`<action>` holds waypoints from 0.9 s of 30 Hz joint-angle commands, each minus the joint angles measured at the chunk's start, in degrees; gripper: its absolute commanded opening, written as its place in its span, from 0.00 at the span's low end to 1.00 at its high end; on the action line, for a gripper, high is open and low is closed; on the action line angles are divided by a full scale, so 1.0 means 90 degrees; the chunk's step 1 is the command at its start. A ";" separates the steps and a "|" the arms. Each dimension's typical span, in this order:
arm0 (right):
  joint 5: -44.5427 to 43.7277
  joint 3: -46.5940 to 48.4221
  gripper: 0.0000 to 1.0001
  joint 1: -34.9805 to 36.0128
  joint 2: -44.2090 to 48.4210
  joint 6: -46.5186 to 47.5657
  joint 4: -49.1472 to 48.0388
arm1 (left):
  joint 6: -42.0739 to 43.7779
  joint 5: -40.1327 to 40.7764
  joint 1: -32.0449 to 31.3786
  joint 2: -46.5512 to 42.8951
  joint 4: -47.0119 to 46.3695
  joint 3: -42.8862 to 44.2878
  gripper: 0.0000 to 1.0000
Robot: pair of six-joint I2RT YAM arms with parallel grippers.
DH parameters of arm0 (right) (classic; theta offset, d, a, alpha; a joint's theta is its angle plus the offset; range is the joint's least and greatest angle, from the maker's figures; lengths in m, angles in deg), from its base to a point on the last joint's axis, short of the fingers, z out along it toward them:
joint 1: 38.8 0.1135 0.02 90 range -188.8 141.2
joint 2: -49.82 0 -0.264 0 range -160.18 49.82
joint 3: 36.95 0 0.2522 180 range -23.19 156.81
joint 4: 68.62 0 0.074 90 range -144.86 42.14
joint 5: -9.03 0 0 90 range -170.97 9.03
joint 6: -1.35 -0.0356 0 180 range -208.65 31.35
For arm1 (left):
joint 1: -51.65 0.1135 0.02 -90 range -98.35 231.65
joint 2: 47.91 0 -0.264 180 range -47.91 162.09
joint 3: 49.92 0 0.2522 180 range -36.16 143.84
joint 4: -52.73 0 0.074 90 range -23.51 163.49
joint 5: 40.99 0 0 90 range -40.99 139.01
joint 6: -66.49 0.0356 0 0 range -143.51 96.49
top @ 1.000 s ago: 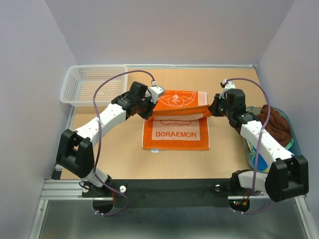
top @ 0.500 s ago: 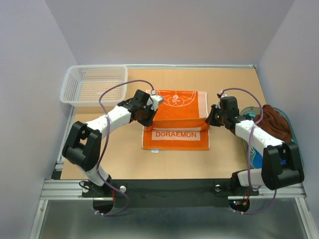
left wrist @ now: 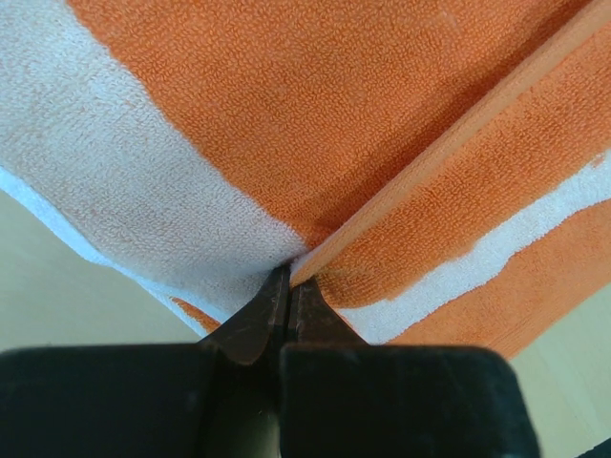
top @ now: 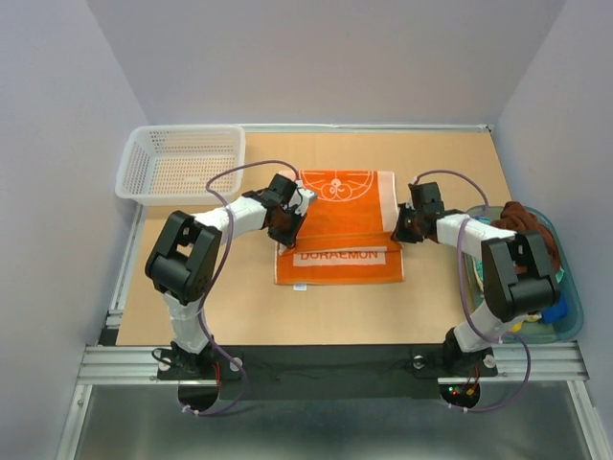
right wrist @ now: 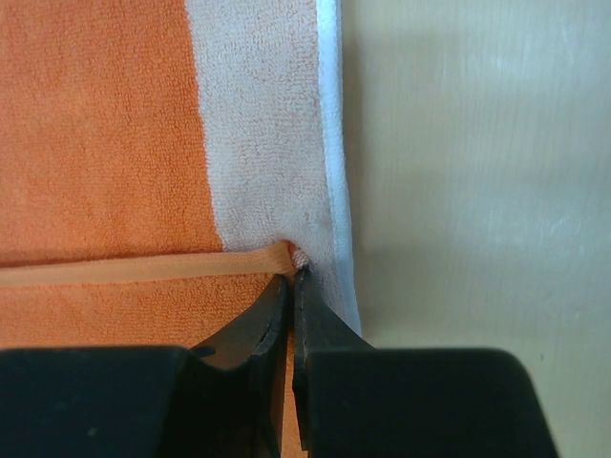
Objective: Fold and stack the towels
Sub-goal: Fold the towel
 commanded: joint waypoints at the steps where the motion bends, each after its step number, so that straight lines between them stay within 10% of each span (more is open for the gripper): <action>1: -0.1064 0.0494 0.01 -0.0233 -0.0569 0.0255 0.0088 | -0.0093 0.0535 0.0257 0.0301 0.0374 0.0330 0.00; 10: -0.0937 0.1881 0.00 -0.0527 -0.1449 0.0538 0.0147 | -0.0035 0.0603 0.0648 0.0907 0.0637 0.1423 0.00; 27: -0.0839 0.1834 0.01 -0.0527 0.0513 0.0861 0.0274 | 0.0365 0.1473 0.0648 -0.0723 0.1038 0.1649 0.00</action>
